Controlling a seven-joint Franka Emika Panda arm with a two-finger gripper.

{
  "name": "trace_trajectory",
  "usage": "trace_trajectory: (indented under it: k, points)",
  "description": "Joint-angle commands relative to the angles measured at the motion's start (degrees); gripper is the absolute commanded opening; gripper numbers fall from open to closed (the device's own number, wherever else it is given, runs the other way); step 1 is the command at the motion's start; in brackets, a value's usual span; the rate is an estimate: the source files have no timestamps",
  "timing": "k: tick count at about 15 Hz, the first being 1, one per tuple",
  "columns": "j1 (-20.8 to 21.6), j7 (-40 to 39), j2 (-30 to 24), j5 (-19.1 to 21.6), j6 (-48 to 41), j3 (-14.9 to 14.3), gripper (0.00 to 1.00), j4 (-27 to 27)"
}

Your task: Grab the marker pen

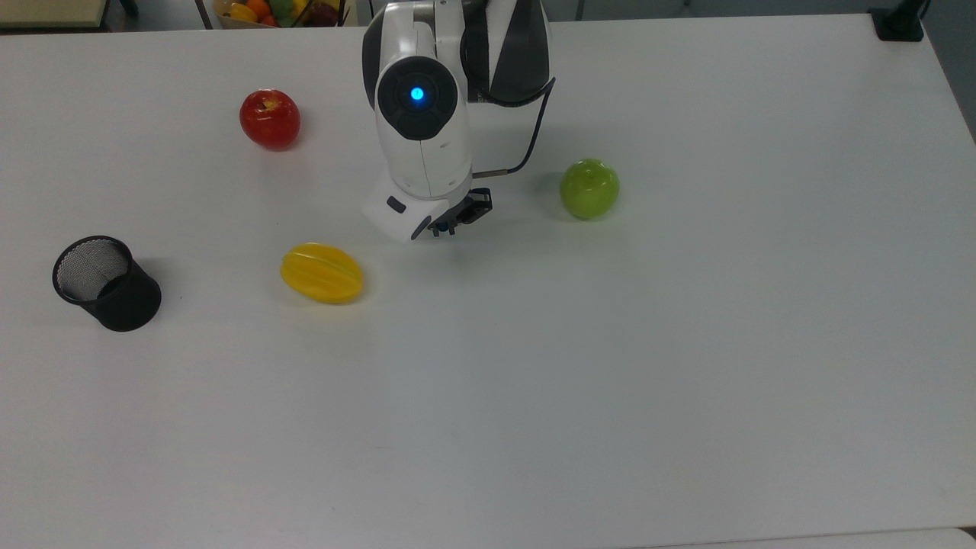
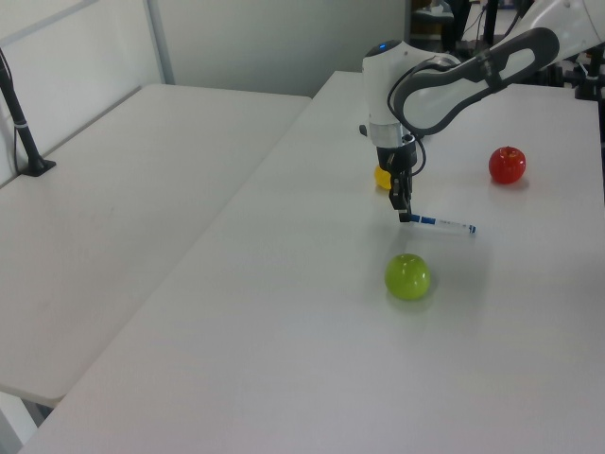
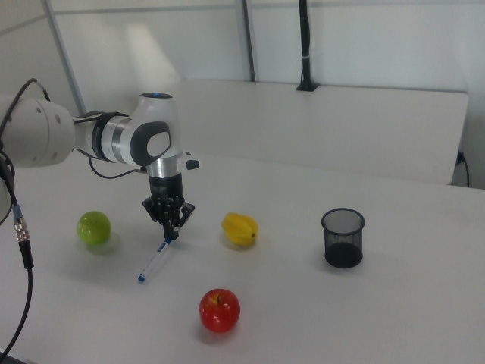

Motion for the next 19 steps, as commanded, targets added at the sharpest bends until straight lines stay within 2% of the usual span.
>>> trace_trajectory:
  k: [1, 2, 4, 6, 9, 11, 19]
  points:
    - [0.4, 2.5, 0.0, -1.1, 2.2, 0.1, 0.63, 0.0]
    - [0.4, 2.6, 0.0, -1.1, 2.3, 0.1, 0.72, 0.0]
    - [0.4, 3.2, -0.2, -1.2, 2.2, 0.1, 1.00, 0.0]
    - [0.4, 4.7, -1.5, -2.0, 2.2, 0.1, 1.00, 0.0]
    - [-0.2, 8.5, -6.3, -2.0, 1.2, 0.1, 1.00, -0.1]
    - [-1.1, 10.9, -9.5, -2.1, -2.2, 0.1, 1.00, -0.1]
    - [-4.6, 11.2, -23.3, -1.9, -17.0, -0.6, 1.00, -0.7]
